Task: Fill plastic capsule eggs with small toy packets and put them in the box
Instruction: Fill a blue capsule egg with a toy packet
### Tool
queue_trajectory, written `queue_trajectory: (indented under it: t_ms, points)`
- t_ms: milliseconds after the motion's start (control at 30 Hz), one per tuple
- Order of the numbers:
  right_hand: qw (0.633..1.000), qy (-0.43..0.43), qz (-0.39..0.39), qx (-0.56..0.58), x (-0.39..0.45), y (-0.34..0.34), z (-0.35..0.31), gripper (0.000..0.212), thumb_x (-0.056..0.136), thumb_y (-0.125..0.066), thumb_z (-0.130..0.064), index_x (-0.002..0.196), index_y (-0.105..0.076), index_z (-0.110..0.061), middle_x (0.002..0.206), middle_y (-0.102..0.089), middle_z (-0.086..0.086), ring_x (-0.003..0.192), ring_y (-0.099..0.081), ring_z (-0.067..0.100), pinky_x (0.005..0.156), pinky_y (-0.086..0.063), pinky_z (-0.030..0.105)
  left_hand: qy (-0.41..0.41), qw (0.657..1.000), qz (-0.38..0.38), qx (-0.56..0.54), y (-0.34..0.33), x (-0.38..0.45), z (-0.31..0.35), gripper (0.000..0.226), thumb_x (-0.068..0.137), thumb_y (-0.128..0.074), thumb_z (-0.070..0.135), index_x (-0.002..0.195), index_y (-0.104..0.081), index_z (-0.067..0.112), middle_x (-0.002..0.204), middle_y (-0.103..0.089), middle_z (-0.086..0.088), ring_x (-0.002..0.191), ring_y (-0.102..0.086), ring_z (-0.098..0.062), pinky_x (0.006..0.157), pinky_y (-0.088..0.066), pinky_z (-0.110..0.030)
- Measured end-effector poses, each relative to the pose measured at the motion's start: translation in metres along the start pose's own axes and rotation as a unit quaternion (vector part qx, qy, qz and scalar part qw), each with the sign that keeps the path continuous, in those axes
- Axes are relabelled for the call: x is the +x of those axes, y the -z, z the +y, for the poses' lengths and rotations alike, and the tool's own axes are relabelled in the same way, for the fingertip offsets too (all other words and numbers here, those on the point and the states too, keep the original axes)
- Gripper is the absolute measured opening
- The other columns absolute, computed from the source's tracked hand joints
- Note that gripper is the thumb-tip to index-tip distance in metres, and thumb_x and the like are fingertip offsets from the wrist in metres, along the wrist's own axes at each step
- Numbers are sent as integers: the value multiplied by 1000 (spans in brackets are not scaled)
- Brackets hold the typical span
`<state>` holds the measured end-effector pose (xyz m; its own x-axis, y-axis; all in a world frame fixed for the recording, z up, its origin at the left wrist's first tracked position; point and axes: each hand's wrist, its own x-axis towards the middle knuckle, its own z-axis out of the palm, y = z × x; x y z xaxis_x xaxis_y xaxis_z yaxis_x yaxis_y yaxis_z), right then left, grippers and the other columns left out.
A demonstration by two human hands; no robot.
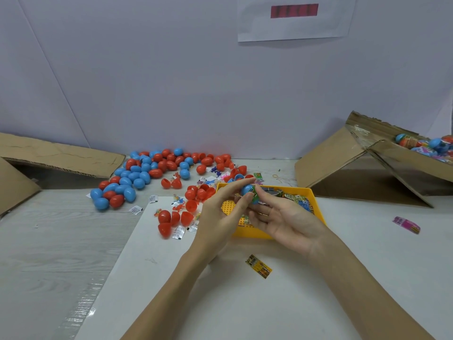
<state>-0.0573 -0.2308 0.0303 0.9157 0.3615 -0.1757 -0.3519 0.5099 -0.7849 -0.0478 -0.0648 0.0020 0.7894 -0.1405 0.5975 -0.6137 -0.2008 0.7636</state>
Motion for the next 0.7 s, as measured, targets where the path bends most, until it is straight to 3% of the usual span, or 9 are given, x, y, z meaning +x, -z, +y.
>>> queue_trajectory:
  t_ms: [100,233,433,700]
  points:
    - [986,65,53,-142,0,-1,4,36,93,-73,-35,118,-76,-9,112,-78,13,102,-76,22,79,-62,27,-74,988,10,134,2,-1,-7,44,95,-72,16,137,-62,19,128,-67,10,121,-60,-10,101,-50,-30]
    - [926,143,113,-330,0,-4,9,42,92,-77,-29,129,-69,-11,98,-80,-3,91,-77,9,68,-61,21,-81,984,-5,157,0,-2,-8,53,88,-76,5,139,-60,13,128,-67,-1,119,-62,-15,100,-53,-32]
    - [917,141,148,-344,-1,-3,9,33,87,-82,-31,117,-73,-19,95,-79,-5,82,-75,4,60,-55,14,-138,964,7,229,0,-3,-4,42,84,-80,2,124,-70,5,123,-69,-7,116,-65,-21,101,-53,-31]
    - [911,141,189,-338,3,-4,13,31,84,-85,-27,110,-72,-18,94,-77,1,76,-74,6,60,-54,15,-142,953,32,267,-4,-7,-1,43,77,-86,1,118,-75,6,117,-74,-6,107,-72,-21,92,-60,-33]
